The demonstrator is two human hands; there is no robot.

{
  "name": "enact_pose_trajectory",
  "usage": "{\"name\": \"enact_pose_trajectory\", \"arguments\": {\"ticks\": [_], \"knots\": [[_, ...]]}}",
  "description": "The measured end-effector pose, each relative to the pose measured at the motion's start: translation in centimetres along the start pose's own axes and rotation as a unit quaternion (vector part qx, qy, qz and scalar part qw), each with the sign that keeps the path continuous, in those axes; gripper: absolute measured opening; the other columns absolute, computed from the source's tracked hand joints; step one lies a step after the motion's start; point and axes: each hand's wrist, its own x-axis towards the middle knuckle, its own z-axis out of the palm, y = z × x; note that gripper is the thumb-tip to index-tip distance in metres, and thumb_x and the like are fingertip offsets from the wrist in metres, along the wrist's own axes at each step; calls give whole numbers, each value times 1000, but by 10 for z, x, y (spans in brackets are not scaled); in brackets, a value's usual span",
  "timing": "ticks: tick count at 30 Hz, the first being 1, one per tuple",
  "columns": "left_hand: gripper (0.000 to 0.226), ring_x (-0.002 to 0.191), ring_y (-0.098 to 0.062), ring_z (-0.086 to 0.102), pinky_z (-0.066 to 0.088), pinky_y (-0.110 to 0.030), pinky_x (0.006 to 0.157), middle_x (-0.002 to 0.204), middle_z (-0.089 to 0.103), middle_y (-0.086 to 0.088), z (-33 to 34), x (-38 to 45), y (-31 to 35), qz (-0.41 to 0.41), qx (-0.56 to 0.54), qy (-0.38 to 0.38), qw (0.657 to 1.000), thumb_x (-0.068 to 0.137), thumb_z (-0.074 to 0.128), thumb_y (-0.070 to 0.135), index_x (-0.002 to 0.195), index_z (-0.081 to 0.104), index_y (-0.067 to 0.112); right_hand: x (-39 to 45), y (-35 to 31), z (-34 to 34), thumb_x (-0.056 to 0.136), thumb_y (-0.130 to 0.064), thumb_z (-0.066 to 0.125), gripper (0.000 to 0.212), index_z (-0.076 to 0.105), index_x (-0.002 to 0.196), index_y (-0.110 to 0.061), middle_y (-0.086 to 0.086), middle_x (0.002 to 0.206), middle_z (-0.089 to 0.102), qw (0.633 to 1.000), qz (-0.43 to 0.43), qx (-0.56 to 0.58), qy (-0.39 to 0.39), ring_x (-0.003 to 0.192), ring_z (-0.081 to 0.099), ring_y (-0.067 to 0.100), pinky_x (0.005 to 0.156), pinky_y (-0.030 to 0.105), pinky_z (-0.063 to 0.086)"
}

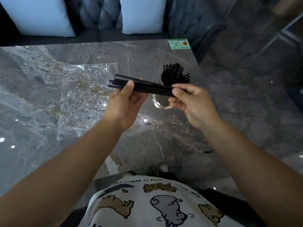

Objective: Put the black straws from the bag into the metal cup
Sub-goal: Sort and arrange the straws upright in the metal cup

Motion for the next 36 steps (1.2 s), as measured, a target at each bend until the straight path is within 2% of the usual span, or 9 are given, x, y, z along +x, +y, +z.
{"name": "enact_pose_trajectory", "arguments": {"ticks": [3,5,8,10,13,17,20,29,36], "knots": [[18,114,-19,61,50,-39,95,119,64,-4,-10,12,23,24,69,16,997,100,50,26,111,53,13,20,-41,-36,88,-1,62,14,69,91,-13,3,66,71,989,-34,-136,-50,62,69,12,57,20,56],[31,116,-11,60,49,-32,97,126,62,-1,-7,20,41,97,275,-6,957,97,55,28,124,53,13,28,-65,-49,87,0,63,14,69,93,-11,3,65,72,964,-53,-238,-107,61,70,11,57,19,56],[41,104,16,56,44,-5,83,118,62,13,22,22,48,92,595,-217,768,92,64,32,130,54,19,37,-94,-42,86,1,64,16,69,96,-11,-1,64,73,903,-69,-368,-210,62,71,11,58,19,57],[23,91,12,62,47,-8,78,101,68,12,42,18,39,24,669,-313,674,92,64,31,112,60,21,40,-107,-29,86,-1,66,19,69,94,-17,-1,64,73,869,-81,-421,-247,63,71,12,61,21,59],[6,84,-14,72,56,-26,78,87,74,-2,48,15,27,-36,572,-305,760,94,61,14,95,62,8,42,-115,-21,86,-2,67,19,69,92,-20,1,64,72,858,-101,-431,-259,60,70,11,60,22,58],[9,76,-14,70,54,-24,69,81,72,0,39,10,12,-58,451,-285,844,97,52,7,93,60,7,35,-90,-28,81,-5,68,27,64,105,-17,2,75,68,962,-84,-192,-173,61,64,11,58,23,56],[9,74,-13,69,56,-25,69,83,72,-4,35,6,-2,-76,388,-256,882,98,50,7,96,60,7,20,-48,-28,75,-18,68,36,62,111,-12,1,85,66,984,-33,-67,-164,66,59,9,59,21,50],[12,79,-14,71,56,-27,71,86,75,-2,42,9,-32,-134,340,-270,891,99,49,9,102,61,8,26,-37,-25,86,-15,68,5,69,86,-21,2,81,74,982,-40,-145,-119,54,50,6,50,17,43],[21,102,-24,68,53,-42,93,109,70,-15,62,43,-14,-40,427,-216,877,98,53,16,112,61,3,79,-95,-40,88,-14,64,4,64,85,-17,-1,74,74,978,-91,-137,-128,52,49,4,50,17,42]]}}
